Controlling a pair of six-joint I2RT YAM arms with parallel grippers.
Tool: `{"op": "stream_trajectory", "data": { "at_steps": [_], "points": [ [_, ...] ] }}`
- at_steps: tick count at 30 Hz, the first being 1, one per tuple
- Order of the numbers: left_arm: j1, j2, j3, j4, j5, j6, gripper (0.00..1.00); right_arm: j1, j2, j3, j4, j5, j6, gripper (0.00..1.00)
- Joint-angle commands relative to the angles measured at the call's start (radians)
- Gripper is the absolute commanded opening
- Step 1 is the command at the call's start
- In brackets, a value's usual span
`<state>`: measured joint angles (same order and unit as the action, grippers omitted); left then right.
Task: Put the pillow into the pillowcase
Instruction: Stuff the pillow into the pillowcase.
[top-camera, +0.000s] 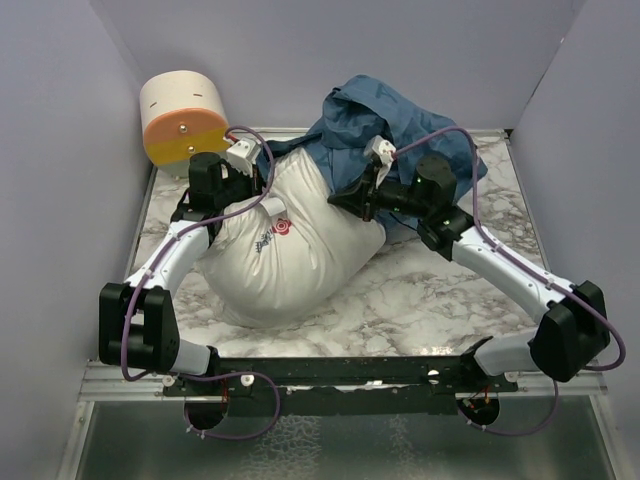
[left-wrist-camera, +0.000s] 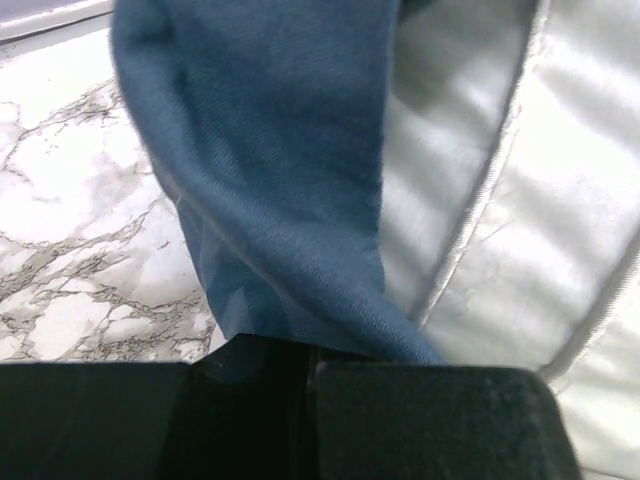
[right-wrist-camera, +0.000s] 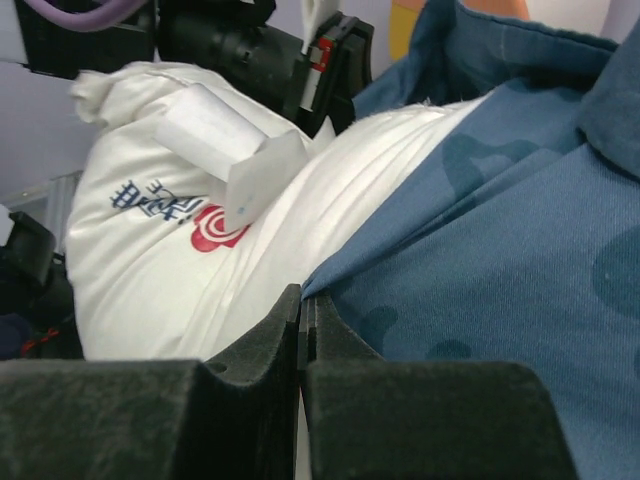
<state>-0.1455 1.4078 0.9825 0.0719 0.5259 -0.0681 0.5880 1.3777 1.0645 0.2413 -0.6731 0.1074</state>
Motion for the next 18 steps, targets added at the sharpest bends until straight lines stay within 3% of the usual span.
{"op": "stream_trajectory", "data": {
  "at_steps": [1, 5, 9, 11, 16, 17, 18],
  "points": [
    [-0.02, -0.011, -0.016, 0.018, -0.03, 0.006, 0.0, 0.077, -0.116, 0.08, 0.01, -0.21, 0.083, 0.01],
    [-0.017, -0.017, -0.019, 0.029, -0.022, 0.004, 0.0, 0.084, -0.189, 0.061, -0.006, -0.143, 0.098, 0.01],
    [-0.017, -0.025, -0.043, 0.092, 0.057, -0.014, 0.0, 0.085, -0.101, 0.053, -0.123, 0.113, 0.109, 0.01],
    [-0.017, -0.022, -0.052, 0.133, 0.108, -0.029, 0.0, 0.094, 0.008, 0.083, -0.211, 0.107, 0.113, 0.01],
    [-0.019, 0.0, -0.051, 0.147, 0.156, -0.036, 0.0, 0.192, 0.082, 0.019, -0.143, 0.11, 0.106, 0.01],
    [-0.019, 0.003, -0.05, 0.146, 0.156, -0.037, 0.0, 0.193, 0.073, 0.005, -0.13, 0.124, 0.106, 0.02],
    [-0.019, 0.007, -0.05, 0.146, 0.156, -0.038, 0.0, 0.193, 0.061, 0.001, -0.141, 0.148, 0.093, 0.1]
  ]
}}
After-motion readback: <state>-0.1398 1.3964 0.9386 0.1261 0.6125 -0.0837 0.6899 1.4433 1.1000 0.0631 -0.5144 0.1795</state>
